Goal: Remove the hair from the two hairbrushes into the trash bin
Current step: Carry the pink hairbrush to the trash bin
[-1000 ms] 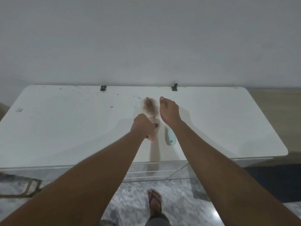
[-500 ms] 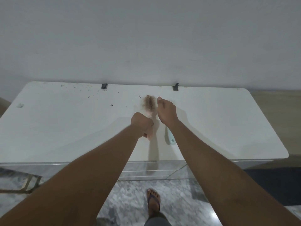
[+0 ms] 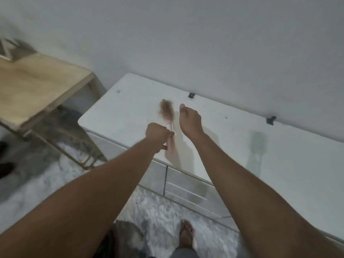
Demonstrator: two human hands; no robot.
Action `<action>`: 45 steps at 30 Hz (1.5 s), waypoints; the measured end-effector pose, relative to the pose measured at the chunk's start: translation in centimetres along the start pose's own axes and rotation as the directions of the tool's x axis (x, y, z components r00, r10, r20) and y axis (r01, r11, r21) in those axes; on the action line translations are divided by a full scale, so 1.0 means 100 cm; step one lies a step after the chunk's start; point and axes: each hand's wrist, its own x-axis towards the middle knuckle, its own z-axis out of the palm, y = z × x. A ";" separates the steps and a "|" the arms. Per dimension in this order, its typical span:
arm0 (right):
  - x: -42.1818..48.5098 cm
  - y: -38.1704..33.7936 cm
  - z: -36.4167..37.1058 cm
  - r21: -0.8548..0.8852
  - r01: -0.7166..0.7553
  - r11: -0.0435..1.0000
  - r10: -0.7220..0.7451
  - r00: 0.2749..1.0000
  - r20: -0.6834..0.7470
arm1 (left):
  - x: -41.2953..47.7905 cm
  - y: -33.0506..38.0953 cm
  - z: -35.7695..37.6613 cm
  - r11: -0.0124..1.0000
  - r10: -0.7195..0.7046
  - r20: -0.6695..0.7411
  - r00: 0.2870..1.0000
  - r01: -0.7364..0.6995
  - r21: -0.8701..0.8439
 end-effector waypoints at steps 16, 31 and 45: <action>-0.164 -0.171 0.341 0.245 0.344 0.907 -0.421 0.691 0.588 | -0.065 -0.214 -0.330 0.934 -0.295 -0.597 0.746 0.094 -0.345; -0.323 0.044 0.534 0.118 0.331 0.936 -0.279 0.496 0.822 | -0.026 -0.538 -0.300 0.812 -0.548 -0.504 0.667 0.279 -0.513; -0.380 0.132 0.550 0.065 0.302 0.951 -0.209 0.473 0.856 | -0.046 -0.638 -0.263 0.857 -0.490 -0.544 0.681 0.263 -0.443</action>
